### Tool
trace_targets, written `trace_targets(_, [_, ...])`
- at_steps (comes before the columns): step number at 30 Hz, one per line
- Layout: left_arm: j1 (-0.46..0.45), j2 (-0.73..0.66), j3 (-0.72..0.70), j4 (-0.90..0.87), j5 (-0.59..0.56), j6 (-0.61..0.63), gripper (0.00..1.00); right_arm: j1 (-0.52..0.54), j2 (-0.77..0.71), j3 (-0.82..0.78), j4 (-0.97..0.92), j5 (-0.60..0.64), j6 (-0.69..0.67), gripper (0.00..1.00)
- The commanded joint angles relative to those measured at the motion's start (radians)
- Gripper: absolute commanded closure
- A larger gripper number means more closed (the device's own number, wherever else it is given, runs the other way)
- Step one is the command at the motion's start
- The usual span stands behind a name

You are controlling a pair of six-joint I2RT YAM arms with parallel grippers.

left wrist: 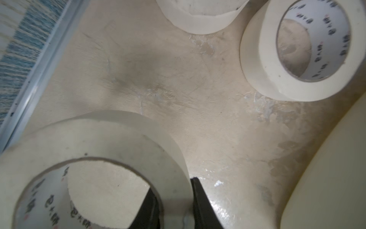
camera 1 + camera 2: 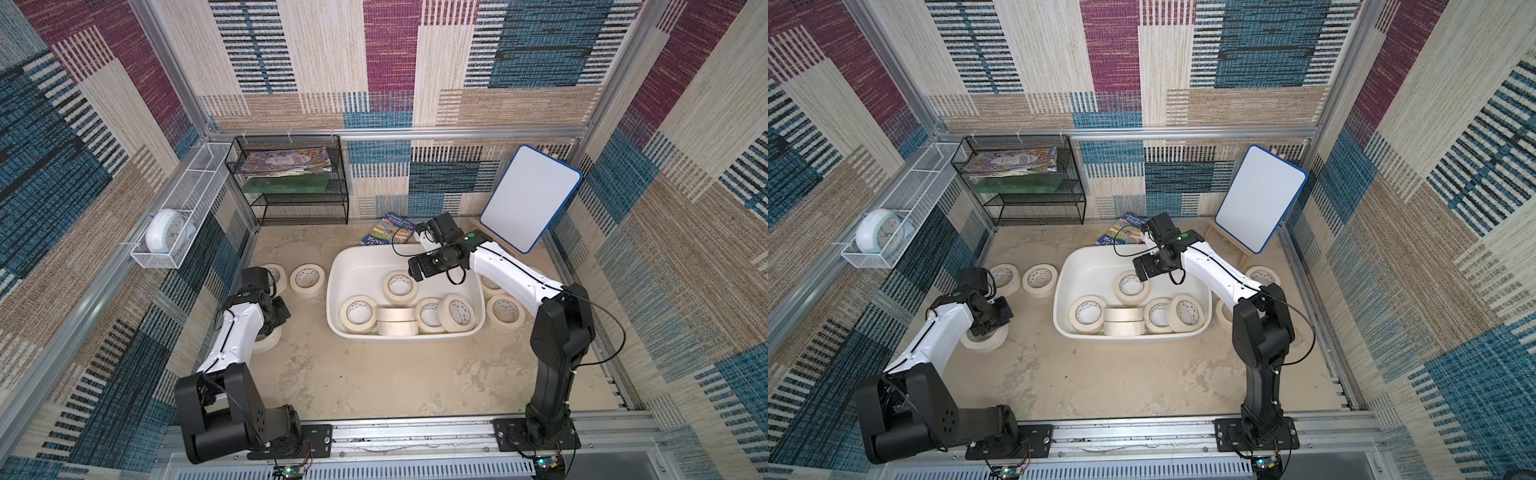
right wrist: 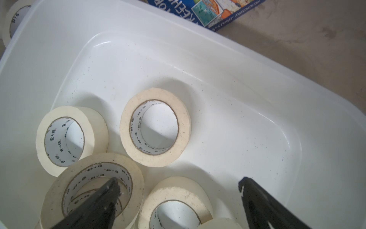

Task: Take out the art tape in the storage box
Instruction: Place the art tape at the center of the board.

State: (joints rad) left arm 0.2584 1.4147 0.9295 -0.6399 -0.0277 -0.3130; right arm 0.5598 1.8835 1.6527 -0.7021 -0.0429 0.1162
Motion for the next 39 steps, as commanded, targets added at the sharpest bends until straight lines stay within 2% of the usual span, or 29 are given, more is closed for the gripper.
trace_targets(1, [0.005, 0.110, 0.050, 0.090, -0.004, 0.017, 1.00, 0.001, -0.025, -0.042, 0.030, 0.000, -0.006, 0.01])
trace_targets(7, [0.007, 0.326, 0.195, 0.089, -0.042, 0.068, 1.00, 0.001, -0.037, -0.098, 0.046, 0.032, -0.004, 0.01])
trace_targets(13, [0.008, 0.449, 0.308, 0.068, -0.062, 0.108, 1.00, 0.000, 0.001, -0.100, 0.083, 0.020, 0.010, 0.00])
trace_targets(18, [0.010, 0.549, 0.332, 0.069, -0.033, 0.126, 1.00, 0.002, 0.053, -0.074, 0.108, -0.001, 0.031, 0.08])
trace_targets(24, [0.010, 0.550, 0.324, 0.096, -0.007, 0.123, 0.99, 0.003, 0.127, -0.022, 0.102, 0.000, 0.038, 0.16])
trace_targets(27, [0.008, 0.545, 0.329, 0.084, 0.005, 0.126, 0.86, 0.003, 0.167, 0.006, 0.103, -0.001, 0.040, 0.20])
trace_targets(34, [0.005, 0.486, 0.322, 0.042, 0.005, 0.136, 0.33, 0.006, 0.273, 0.086, 0.084, 0.000, 0.045, 0.27])
trace_targets(36, [0.005, 0.457, 0.315, 0.030, -0.006, 0.139, 0.26, 0.008, 0.290, 0.095, 0.084, 0.000, 0.045, 0.29])
trace_targets(39, [0.004, 0.413, 0.314, 0.015, -0.016, 0.142, 0.25, 0.009, 0.310, 0.105, 0.082, 0.001, 0.046, 0.31])
